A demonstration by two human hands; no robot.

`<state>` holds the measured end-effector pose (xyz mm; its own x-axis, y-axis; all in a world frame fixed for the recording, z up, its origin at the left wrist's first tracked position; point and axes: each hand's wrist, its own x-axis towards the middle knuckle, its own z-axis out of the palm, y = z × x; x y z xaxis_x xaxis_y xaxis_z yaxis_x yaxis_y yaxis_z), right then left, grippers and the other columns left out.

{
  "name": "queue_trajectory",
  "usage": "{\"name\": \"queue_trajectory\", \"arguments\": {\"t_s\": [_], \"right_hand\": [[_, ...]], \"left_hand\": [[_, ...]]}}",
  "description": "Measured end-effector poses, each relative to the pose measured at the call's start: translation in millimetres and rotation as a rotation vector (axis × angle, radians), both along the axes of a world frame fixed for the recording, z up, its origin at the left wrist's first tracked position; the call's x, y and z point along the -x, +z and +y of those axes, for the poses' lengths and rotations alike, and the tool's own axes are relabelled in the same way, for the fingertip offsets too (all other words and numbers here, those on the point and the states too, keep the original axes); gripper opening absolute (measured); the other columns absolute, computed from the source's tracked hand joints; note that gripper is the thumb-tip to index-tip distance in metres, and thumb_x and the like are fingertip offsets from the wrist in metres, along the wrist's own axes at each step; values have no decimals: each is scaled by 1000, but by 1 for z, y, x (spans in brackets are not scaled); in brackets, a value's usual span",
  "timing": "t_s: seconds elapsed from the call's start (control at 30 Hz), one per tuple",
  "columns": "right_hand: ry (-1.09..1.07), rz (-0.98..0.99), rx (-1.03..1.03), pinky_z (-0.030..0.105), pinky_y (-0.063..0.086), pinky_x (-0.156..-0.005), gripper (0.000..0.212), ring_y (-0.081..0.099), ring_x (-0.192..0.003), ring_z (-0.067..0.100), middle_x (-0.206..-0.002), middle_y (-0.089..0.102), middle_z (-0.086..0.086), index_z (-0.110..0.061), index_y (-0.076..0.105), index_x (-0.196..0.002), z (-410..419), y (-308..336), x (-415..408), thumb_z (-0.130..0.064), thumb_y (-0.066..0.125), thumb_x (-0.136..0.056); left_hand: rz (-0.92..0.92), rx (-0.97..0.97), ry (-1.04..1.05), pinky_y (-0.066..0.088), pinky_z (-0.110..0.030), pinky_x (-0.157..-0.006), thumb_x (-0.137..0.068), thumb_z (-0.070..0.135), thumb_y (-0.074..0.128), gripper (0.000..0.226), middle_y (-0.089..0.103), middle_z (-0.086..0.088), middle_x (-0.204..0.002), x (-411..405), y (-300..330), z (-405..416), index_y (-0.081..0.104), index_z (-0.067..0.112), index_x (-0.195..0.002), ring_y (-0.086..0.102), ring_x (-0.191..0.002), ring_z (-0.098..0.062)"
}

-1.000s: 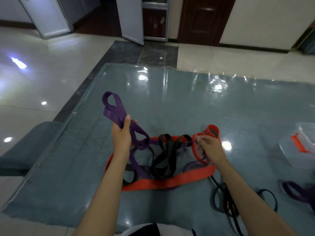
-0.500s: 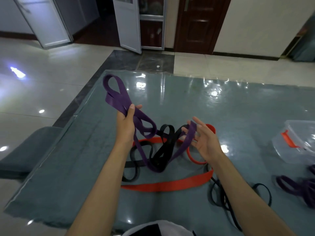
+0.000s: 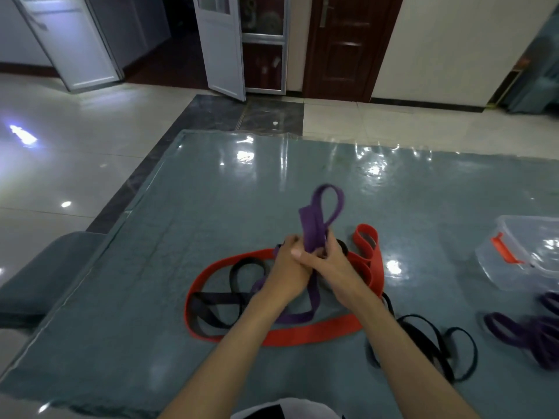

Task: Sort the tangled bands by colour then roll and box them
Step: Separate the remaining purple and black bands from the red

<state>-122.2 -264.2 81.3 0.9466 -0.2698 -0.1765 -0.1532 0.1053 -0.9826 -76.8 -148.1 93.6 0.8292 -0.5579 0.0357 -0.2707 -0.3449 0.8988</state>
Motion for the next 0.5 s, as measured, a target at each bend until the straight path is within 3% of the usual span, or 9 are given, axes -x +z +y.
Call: {"name": "queue_trajectory", "arguments": {"t_s": [0.07, 0.13, 0.17, 0.23, 0.3, 0.37, 0.43, 0.5], "right_hand": [[-185, 5, -24, 29, 57, -97, 66, 72, -115, 12, -121, 77, -2, -29, 59, -135, 6, -9, 0, -33, 92, -78], [-405, 41, -86, 32, 60, -88, 44, 76, -104, 20, -110, 79, 5, -16, 66, -128, 5, -18, 2, -16, 84, -87], [-490, 68, -119, 35, 61, -85, 34, 77, -100, 26, -105, 78, 11, -9, 68, -122, 2, -22, 3, -8, 79, -90], [-597, 92, -164, 35, 62, -73, 15, 76, -84, 28, -98, 75, 19, -7, 70, -105, -10, -29, 8, 1, 70, -93], [-675, 95, -223, 27, 59, -55, 20, 73, -62, 18, -90, 74, 17, -16, 68, -93, -24, -30, 15, 4, 67, -94], [-689, 94, -292, 27, 58, -48, 24, 73, -55, 17, -77, 78, 9, -20, 65, -95, -38, -28, 19, 4, 65, -96], [-653, 99, -315, 32, 59, -46, 14, 75, -56, 20, -73, 77, 5, -12, 64, -103, -50, -28, 21, 1, 65, -98], [-600, 114, -324, 44, 65, -56, 21, 77, -63, 26, -85, 77, 12, -7, 63, -118, -56, -25, 20, -9, 70, -98]], "left_hand": [[-84, -135, -97, 55, -39, -97, -103, 14, 58, 31, 63, -7, -128, 6, -6, -4, 64, 16, -134, 62, -118, -23], [-110, -291, -241, 47, -45, -111, -101, 17, 63, 46, 52, -8, -146, 9, -14, -7, 56, 14, -146, 49, -135, -27], [-80, -299, -297, 41, -44, -118, -101, 20, 65, 49, 47, -7, -152, 10, -19, -6, 55, 15, -148, 43, -139, -26], [36, -137, -304, 41, -29, -117, -100, 23, 71, 47, 52, -2, -147, 6, -26, 2, 60, 17, -145, 50, -135, -14], [186, 60, -139, 50, -18, -102, -101, 23, 71, 33, 67, 4, -129, -3, -35, 15, 67, 19, -134, 64, -117, -1], [239, 77, 43, 55, -22, -96, -103, 17, 67, 16, 72, 3, -114, -16, -53, 27, 69, 19, -119, 70, -109, -10], [220, -63, 103, 52, -21, -94, -101, 14, 67, 13, 70, 0, -113, -31, -77, 32, 67, 17, -114, 68, -113, -20], [193, -260, 68, 45, -21, -97, -99, 17, 71, 26, 66, -3, -128, -42, -98, 31, 65, 14, -125, 62, -124, -20]]}}
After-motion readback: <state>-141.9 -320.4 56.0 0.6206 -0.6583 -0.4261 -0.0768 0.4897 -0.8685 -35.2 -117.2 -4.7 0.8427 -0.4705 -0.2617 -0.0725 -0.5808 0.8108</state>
